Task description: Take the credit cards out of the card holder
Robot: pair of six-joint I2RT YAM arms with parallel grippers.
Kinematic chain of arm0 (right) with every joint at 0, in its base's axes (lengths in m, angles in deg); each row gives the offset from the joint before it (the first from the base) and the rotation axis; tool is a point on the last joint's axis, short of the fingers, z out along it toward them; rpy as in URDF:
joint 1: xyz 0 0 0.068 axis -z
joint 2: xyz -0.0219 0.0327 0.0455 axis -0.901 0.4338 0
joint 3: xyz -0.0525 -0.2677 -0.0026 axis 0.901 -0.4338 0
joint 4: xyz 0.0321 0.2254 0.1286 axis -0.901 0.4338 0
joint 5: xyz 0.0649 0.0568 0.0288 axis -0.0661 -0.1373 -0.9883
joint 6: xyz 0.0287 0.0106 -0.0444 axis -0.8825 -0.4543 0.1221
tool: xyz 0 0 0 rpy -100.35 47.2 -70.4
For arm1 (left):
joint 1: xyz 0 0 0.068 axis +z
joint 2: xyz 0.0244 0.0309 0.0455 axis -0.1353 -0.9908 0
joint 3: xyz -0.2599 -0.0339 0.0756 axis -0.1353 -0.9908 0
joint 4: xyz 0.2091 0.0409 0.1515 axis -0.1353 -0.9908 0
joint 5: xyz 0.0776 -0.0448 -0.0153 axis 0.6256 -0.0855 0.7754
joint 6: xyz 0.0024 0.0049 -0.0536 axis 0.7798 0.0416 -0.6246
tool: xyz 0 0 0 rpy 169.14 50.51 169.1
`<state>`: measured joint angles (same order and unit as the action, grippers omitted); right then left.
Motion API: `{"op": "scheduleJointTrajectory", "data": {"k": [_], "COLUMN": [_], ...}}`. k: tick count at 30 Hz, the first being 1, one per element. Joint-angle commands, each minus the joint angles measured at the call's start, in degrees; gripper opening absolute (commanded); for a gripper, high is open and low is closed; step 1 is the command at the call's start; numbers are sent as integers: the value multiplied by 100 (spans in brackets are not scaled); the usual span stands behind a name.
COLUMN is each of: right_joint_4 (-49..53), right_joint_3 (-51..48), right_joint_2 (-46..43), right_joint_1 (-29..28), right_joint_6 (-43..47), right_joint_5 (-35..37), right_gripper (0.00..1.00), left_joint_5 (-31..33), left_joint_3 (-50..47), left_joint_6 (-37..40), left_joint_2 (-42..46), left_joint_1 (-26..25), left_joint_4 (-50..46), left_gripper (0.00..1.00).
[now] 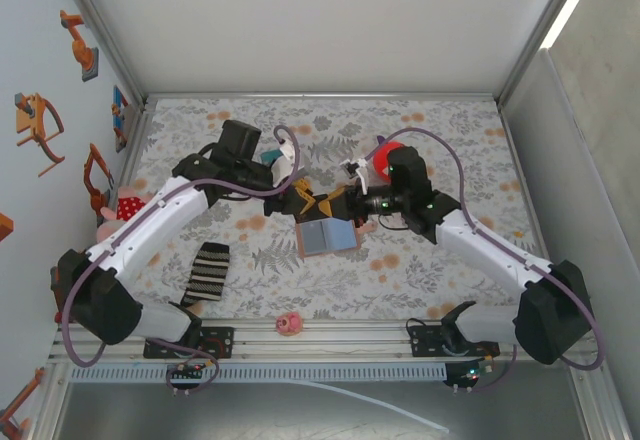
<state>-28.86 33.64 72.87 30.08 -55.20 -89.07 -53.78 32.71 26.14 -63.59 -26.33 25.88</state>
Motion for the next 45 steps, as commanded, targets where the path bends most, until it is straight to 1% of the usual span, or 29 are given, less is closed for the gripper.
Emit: {"op": "scheduleJointTrajectory", "data": {"k": [1, 5, 6, 7, 8, 10, 11, 13, 14, 16, 19, 22, 24, 28, 31, 37, 45], "right_joint_4": [-64, -4, 3, 18, 34, 89, 116, 298, 421, 753, 1180, 1487, 1614, 1762, 1898, 2099, 2220], "right_joint_3": [295, 338, 346, 341, 339, 345, 346, 353, 363, 376, 420, 468, 495, 553, 616, 645, 670], "right_joint_2": [8, 29, 33, 24, 24, 19, 8, -43, -80, -204, -359, -444, -464, -447, -412, -377, -235], "right_joint_1": [-32, -32, -33, -32, -33, -34, -32, -32, -33, -32, -9, -6, -7, 7, 3, 3, 3], "right_joint_6": [192, 218, 220, 231, 246, 263, 270, 347, 420, 558, 640, 610, 549, 338, 158, -158, -429], "right_joint_5": [-247, -298, -293, -288, -264, -231, -192, 65, 236, 698, 1635, 2373, 2732, 3256, 3597, 4134, 4383], "right_gripper": [0, 0, 0, 0, 0, 1, 6, 27, 36, 46, 56, 59, 60, 61, 61, 61, 60], "left_joint_5": [-280, -333, -329, -326, -342, -335, -335, -261, -189, 47, 321, 376, 406, 409, 388, 377, 368], "left_joint_3": [270, 369, 383, 394, 388, 356, 351, 360, 360, 328, 188, 121, 194, 513, 888, 1533, 2172], "left_joint_6": [409, 488, 496, 492, 489, 487, 502, 572, 609, 703, 835, 1126, 1280, 1461, 1620, 2151, 2782], "left_joint_2": [-155, -274, -307, -313, -329, -309, -300, -285, -279, -275, -305, -443, -623, -1118, -1540, -2266, -3108], "left_joint_1": [71, 89, 97, 98, 107, 106, 117, 163, 207, 347, 674, 1043, 1246, 1592, 1786, 1952, 1996], "left_joint_4": [-602, -767, -791, -796, -766, -678, -663, -653, -640, -565, -202, 155, 298, 578, 503, 104, -524], "left_gripper": [38, 35, 27, 16, 12, 7, 5, 1, 1, 0, 0, 0, 0, 0, 0, 0, 0]}}
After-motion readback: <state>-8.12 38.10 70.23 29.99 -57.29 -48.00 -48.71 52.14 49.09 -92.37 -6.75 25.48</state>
